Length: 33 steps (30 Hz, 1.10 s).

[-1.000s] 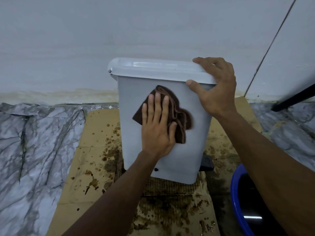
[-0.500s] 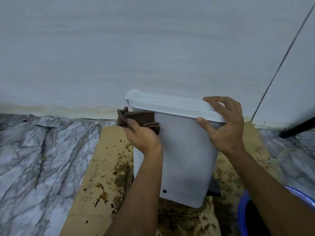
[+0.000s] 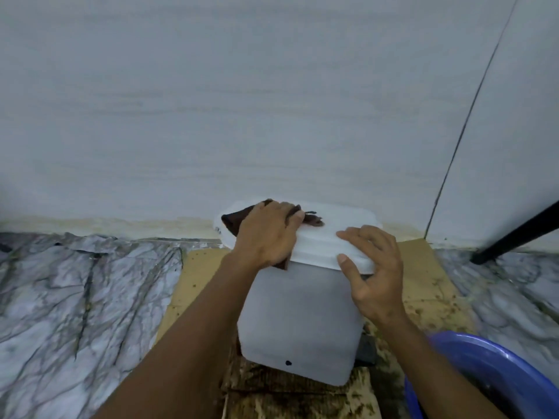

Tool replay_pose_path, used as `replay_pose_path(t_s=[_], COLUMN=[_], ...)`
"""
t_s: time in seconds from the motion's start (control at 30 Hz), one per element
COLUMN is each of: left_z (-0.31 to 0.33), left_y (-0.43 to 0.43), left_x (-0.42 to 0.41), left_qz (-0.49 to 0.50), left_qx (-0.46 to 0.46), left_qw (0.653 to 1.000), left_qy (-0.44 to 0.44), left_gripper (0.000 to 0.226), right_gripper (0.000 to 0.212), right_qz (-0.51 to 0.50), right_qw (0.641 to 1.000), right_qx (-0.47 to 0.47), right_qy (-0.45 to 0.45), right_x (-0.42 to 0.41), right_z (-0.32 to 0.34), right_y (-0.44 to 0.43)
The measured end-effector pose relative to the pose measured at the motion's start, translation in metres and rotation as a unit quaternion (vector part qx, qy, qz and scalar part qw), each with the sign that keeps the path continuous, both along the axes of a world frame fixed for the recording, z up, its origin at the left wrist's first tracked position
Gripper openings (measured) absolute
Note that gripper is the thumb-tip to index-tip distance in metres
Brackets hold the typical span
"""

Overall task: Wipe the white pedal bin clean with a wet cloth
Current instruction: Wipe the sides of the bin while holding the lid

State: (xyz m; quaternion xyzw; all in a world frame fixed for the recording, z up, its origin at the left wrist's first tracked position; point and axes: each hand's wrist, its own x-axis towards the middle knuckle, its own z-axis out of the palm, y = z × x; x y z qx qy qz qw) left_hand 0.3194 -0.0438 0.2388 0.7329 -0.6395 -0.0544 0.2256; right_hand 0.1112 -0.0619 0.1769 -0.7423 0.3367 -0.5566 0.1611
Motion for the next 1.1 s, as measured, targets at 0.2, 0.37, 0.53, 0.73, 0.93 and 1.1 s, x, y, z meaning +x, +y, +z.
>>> replay_pose_path(t_s=[0.2, 0.37, 0.53, 0.73, 0.93, 1.1], left_z=[0.02, 0.006, 0.01, 0.009, 0.005, 0.0], left_y=[-0.004, 0.009, 0.015, 0.008, 0.006, 0.018], left_x=[0.002, 0.03, 0.044, 0.051, 0.064, 0.073], left_qz=[-0.108, -0.046, -0.035, 0.003, 0.005, 0.051], left_qx=[0.158, 0.123, 0.141, 0.164, 0.145, 0.161], left_qw=[0.98, 0.988, 0.988, 0.986, 0.989, 0.985], left_qy=[0.053, -0.08, -0.05, 0.0, -0.001, 0.035], left_gripper=[0.046, 0.049, 0.052, 0.062, 0.057, 0.067], right_gripper=[0.019, 0.01, 0.011, 0.013, 0.019, 0.044], right_qz=[-0.087, -0.18, -0.198, -0.155, -0.093, -0.052], right_qw=[0.996, 0.983, 0.974, 0.975, 0.985, 0.982], right_qx=[-0.006, -0.001, -0.069, -0.117, -0.097, -0.095], right_qy=[-0.007, 0.04, 0.085, 0.109, 0.106, 0.154], right_x=[0.005, 0.022, 0.02, 0.003, -0.002, -0.005], right_z=[0.002, 0.003, 0.0, 0.008, 0.011, 0.002], right_y=[0.057, 0.087, 0.073, 0.014, -0.016, 0.005])
